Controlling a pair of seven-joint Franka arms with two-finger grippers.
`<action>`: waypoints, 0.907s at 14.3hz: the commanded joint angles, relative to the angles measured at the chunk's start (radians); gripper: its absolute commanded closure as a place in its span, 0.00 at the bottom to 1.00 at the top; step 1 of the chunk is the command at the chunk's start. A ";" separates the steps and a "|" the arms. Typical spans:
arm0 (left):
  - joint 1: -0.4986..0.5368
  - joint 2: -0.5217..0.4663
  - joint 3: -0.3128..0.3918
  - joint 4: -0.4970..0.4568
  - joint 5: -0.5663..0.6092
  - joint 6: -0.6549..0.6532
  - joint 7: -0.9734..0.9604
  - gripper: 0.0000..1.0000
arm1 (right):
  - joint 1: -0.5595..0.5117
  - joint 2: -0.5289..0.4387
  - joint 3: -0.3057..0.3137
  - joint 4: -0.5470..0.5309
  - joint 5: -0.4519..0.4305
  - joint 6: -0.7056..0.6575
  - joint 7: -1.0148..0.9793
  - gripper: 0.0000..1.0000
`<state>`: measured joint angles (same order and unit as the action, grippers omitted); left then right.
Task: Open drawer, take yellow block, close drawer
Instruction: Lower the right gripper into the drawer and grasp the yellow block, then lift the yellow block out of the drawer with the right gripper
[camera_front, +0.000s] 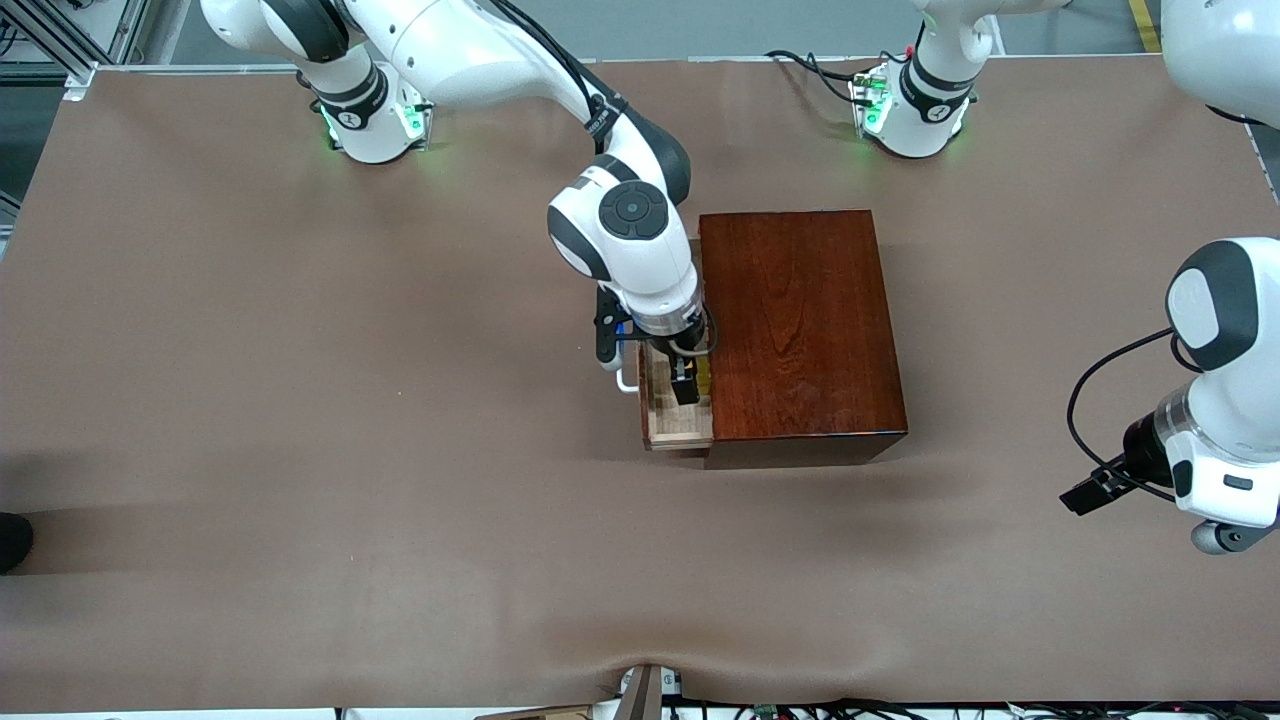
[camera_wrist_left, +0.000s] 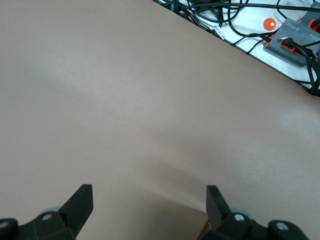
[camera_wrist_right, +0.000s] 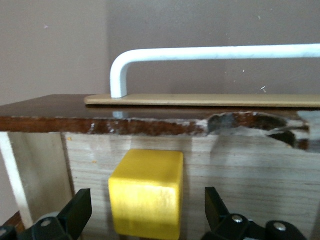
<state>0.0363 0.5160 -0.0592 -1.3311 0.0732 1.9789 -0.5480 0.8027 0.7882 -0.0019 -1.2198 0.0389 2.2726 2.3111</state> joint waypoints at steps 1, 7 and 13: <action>0.008 -0.008 -0.008 -0.005 -0.004 -0.012 0.023 0.00 | 0.007 0.035 -0.006 0.042 -0.027 0.004 0.031 0.00; 0.005 -0.007 -0.008 -0.005 -0.004 -0.012 0.023 0.00 | -0.008 0.028 -0.003 0.040 -0.025 -0.018 0.010 0.70; -0.003 -0.017 -0.020 -0.019 -0.006 -0.012 0.011 0.00 | -0.051 -0.016 0.016 0.089 0.005 -0.208 -0.028 0.69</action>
<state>0.0335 0.5161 -0.0677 -1.3341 0.0732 1.9789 -0.5479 0.7808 0.7969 -0.0082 -1.1577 0.0381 2.1326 2.3022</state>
